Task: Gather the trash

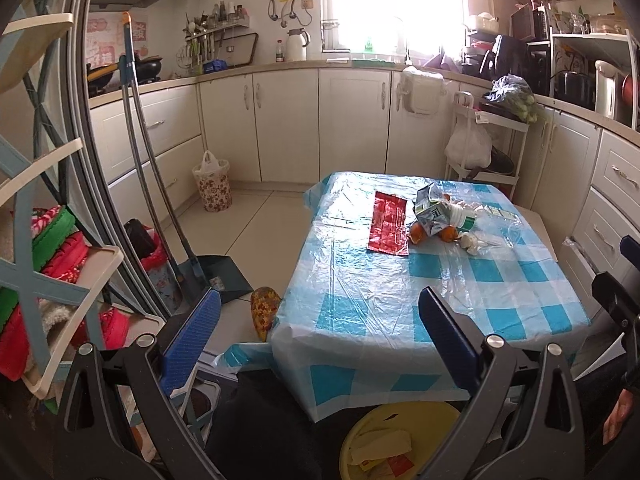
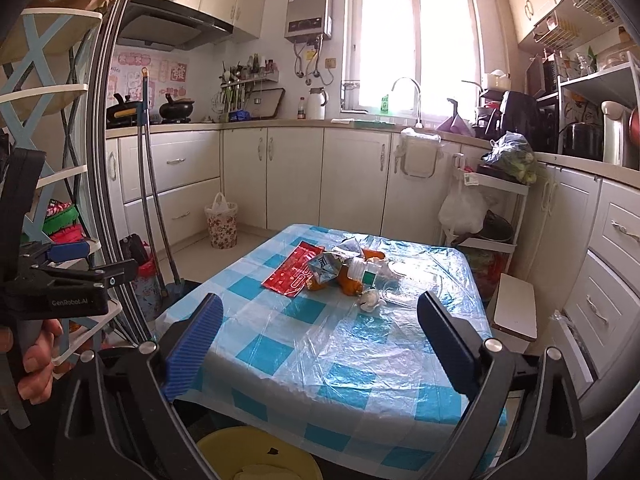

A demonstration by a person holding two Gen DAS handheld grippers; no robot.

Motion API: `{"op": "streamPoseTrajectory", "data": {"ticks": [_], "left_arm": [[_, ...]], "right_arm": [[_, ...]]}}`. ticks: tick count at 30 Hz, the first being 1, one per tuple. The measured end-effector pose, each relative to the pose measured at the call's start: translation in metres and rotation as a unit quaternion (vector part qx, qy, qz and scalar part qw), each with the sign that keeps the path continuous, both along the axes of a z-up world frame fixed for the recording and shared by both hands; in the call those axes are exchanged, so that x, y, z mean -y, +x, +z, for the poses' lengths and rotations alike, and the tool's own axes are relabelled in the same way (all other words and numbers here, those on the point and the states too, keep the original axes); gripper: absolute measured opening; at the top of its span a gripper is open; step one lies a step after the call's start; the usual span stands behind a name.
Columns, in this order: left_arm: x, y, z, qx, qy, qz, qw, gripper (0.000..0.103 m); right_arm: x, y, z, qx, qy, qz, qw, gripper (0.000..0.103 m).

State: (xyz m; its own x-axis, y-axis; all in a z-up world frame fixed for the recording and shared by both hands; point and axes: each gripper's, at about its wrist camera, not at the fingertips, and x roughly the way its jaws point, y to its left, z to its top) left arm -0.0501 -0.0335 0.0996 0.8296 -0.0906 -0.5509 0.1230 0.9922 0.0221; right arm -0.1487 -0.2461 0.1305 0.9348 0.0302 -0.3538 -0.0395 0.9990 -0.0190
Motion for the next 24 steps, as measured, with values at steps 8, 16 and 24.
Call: {"op": "streamPoseTrajectory", "data": {"ticks": [8, 16, 24], "left_arm": [[0.028, 0.092, -0.033, -0.062, 0.007, -0.009, 0.9980, 0.096], [0.057, 0.203, -0.075, -0.128, -0.016, -0.016, 0.9916, 0.096], [0.094, 0.292, -0.100, -0.160, -0.025, -0.053, 0.9854, 0.096]], "right_arm": [[0.033, 0.056, -0.015, -0.056, 0.042, 0.004, 0.998, 0.094], [0.048, 0.082, -0.042, -0.108, 0.120, 0.016, 0.987, 0.094], [0.057, 0.092, -0.050, -0.131, 0.156, 0.016, 0.979, 0.094]]}}
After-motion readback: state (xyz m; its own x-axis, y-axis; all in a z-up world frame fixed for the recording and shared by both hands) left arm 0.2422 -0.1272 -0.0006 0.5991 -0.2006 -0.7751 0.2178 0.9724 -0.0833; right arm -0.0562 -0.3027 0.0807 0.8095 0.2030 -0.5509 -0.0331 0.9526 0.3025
